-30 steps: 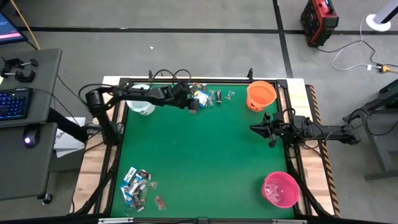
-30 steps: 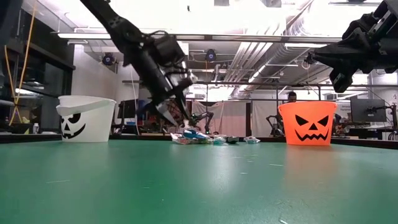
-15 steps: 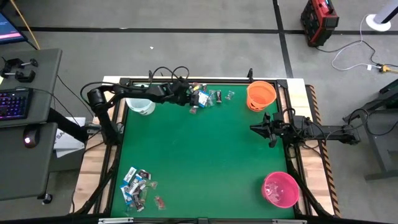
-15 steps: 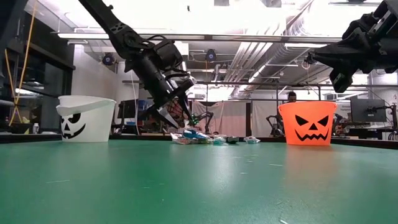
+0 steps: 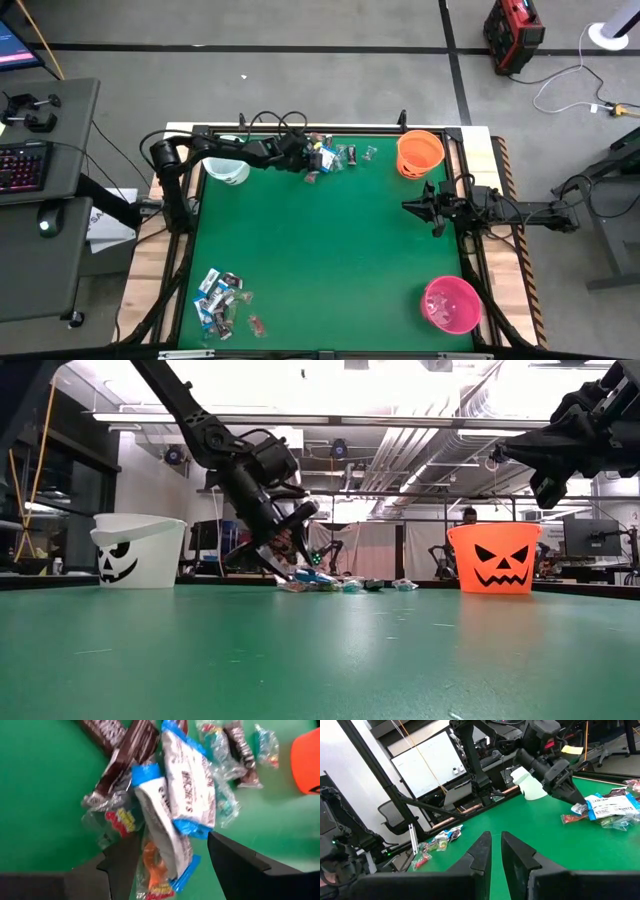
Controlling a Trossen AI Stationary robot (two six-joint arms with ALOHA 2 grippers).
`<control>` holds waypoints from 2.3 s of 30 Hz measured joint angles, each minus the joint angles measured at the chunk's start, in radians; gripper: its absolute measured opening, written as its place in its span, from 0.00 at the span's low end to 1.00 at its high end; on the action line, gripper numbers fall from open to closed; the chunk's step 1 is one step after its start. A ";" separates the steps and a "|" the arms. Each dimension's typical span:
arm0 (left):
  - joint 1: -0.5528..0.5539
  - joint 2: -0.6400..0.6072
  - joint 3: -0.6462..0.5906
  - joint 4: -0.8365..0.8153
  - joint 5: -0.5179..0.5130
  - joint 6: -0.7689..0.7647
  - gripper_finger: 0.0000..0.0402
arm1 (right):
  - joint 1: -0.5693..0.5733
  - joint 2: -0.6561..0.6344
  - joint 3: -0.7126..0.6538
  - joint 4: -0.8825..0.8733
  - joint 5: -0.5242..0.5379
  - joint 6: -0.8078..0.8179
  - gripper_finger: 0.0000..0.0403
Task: Sort candy by brand, put in halloween buckets
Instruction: Put the white chocolate bar into the white bucket
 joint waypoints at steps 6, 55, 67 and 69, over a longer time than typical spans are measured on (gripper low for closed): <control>-0.002 0.000 0.000 0.011 -0.022 0.006 0.31 | 0.000 0.000 0.000 0.000 0.000 0.000 0.09; -0.227 -0.102 0.178 -0.298 0.021 0.316 0.21 | 0.000 -0.001 0.000 0.000 0.000 0.000 0.09; -0.210 0.158 0.372 -0.465 -0.022 0.042 0.49 | 0.000 0.000 0.000 0.000 0.000 0.000 0.09; -0.212 0.164 0.374 -0.463 -0.026 0.023 0.50 | 0.000 0.000 0.000 0.000 0.000 0.000 0.09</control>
